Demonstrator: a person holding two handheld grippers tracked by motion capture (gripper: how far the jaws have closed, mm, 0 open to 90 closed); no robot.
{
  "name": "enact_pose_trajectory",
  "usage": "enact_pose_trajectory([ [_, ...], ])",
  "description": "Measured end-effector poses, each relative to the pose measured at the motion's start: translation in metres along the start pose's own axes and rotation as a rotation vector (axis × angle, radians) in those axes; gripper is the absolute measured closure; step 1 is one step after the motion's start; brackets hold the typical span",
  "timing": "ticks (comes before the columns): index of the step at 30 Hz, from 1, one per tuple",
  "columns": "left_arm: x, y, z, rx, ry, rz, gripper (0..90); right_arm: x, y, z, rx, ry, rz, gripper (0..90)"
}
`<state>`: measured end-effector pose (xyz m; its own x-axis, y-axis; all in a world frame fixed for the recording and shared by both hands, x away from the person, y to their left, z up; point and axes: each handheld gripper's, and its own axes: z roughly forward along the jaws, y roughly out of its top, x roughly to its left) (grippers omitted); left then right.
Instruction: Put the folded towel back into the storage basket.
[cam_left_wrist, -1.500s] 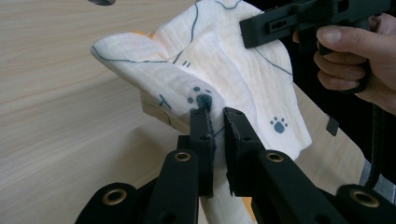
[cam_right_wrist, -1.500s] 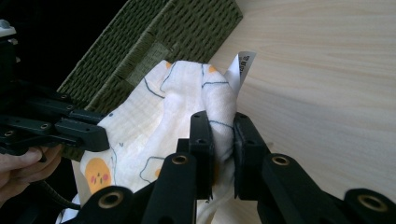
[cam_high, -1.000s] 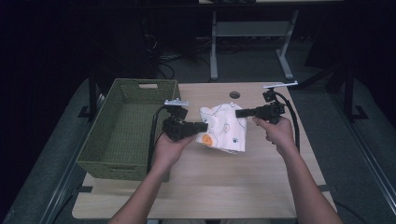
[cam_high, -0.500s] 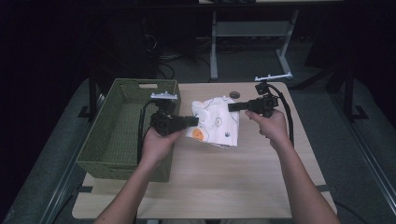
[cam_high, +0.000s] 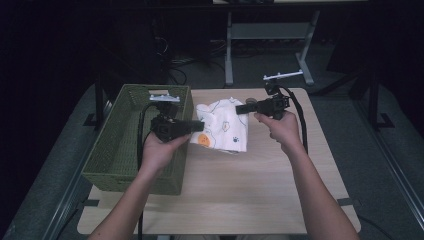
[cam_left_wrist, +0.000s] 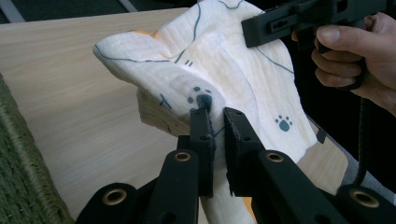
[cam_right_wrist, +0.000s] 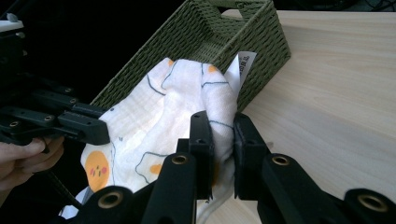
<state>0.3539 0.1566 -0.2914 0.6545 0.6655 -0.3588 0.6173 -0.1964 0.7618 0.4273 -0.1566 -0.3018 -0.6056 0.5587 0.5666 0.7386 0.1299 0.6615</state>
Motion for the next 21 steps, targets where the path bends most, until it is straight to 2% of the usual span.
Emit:
enact_pose_trajectory([
  [11,0.01,0.002,-0.019,-0.014,0.008,-0.01,83.0,0.017,0.015,0.015,0.006,0.013,-0.03,80.1],
  [21,0.022,0.006,-0.045,-0.025,0.032,-0.016,83.0,0.033,0.029,0.033,0.012,0.033,-0.041,80.1],
])
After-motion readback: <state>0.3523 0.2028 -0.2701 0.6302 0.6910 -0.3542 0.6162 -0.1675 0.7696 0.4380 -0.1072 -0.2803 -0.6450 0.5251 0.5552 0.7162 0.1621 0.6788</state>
